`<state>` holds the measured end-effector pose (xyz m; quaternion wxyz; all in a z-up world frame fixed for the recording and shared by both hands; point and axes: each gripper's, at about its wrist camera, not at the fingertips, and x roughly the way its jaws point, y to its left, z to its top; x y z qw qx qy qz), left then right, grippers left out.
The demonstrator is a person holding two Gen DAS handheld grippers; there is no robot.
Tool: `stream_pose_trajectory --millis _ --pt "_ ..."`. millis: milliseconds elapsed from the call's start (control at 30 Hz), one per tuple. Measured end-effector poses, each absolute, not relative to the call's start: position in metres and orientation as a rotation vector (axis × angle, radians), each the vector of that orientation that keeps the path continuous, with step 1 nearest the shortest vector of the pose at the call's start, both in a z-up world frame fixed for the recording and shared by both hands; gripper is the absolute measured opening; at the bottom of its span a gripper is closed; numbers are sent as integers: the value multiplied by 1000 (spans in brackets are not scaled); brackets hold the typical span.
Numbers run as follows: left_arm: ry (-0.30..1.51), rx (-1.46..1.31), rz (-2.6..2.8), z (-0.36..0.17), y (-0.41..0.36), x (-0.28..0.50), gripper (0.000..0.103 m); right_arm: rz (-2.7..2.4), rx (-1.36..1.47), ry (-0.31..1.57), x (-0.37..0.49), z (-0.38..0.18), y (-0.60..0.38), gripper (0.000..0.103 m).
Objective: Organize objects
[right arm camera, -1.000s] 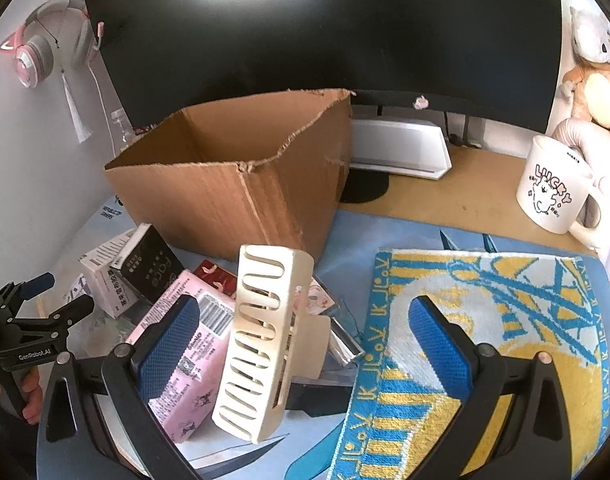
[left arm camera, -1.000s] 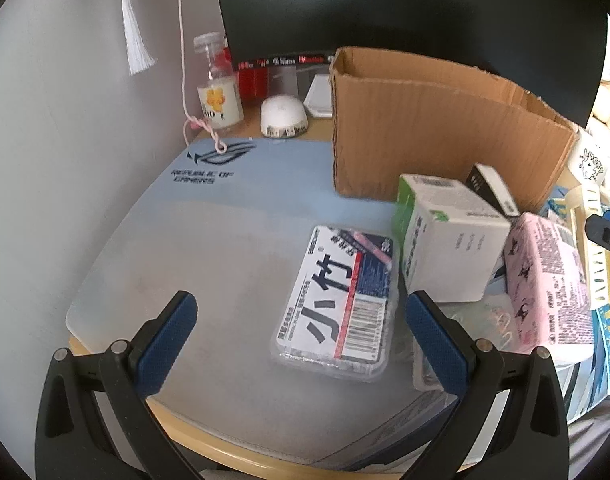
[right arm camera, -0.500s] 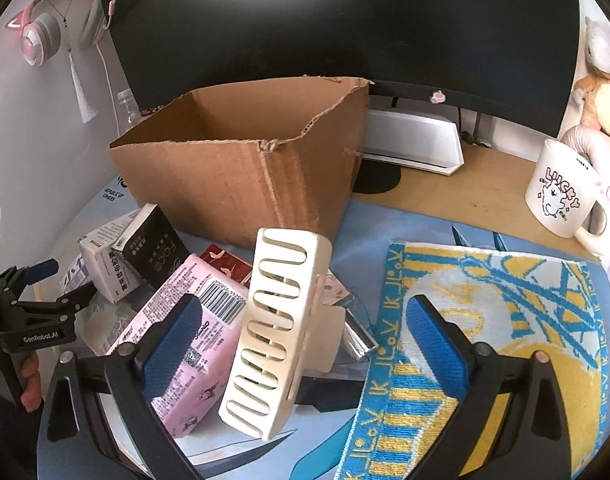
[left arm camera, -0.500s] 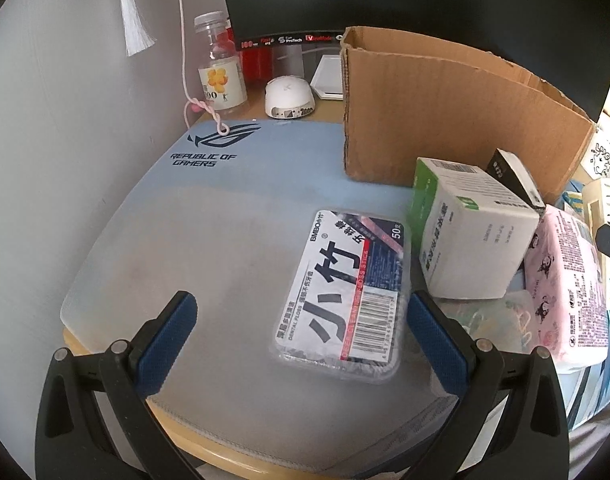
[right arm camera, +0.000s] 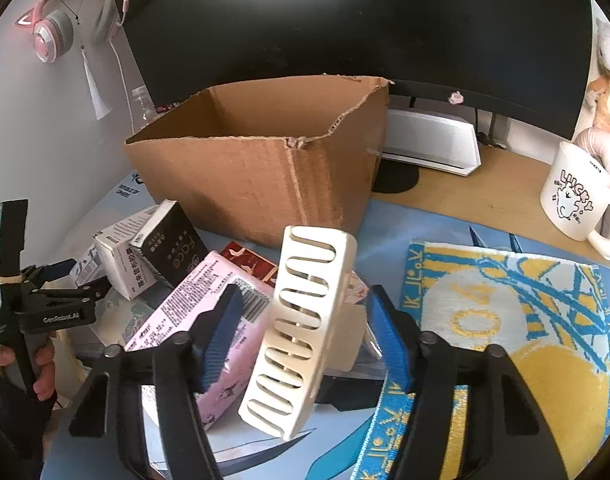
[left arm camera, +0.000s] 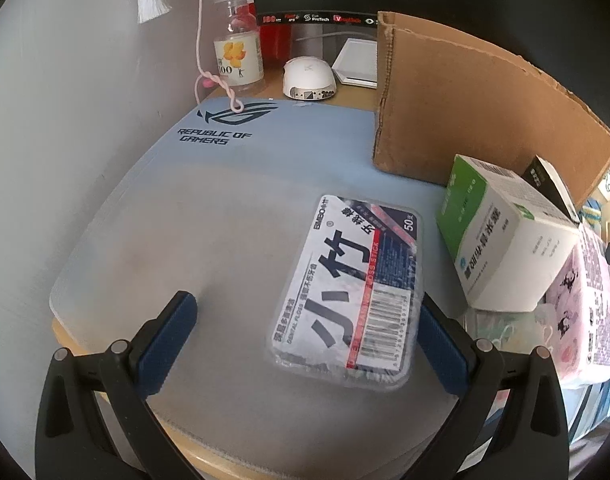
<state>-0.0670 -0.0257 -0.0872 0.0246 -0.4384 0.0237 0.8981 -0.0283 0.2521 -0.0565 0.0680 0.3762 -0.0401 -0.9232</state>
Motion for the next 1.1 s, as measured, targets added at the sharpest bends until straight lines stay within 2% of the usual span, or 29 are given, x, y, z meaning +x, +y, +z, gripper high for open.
stream_pose_trajectory --millis 133,200,233,267,367,700,1100 --pt "63 -1337 2790 -88 -25 -68 102 -2777 1129 -139 -29 -58 253 45" --pt "47 -1309 2779 -88 -24 -66 90 -2785 1123 -154 -28 -57 254 39" --pt "42 -1288 2775 -86 -23 -64 78 -2783 1120 -168 -27 -57 255 38" --pt "44 -1274 2774 -85 -22 -62 61 -2783 1116 -179 -27 -57 256 38" --pt "60 -1244 2803 -82 -20 -58 59 -2795 1091 -192 -26 -54 258 36" --pt "-50 -1098 2872 -64 -33 -44 57 -2827 1006 -261 -18 -43 268 31" --pt "-8 -968 2945 -39 -23 -32 57 -2858 880 -254 0 -18 270 31"
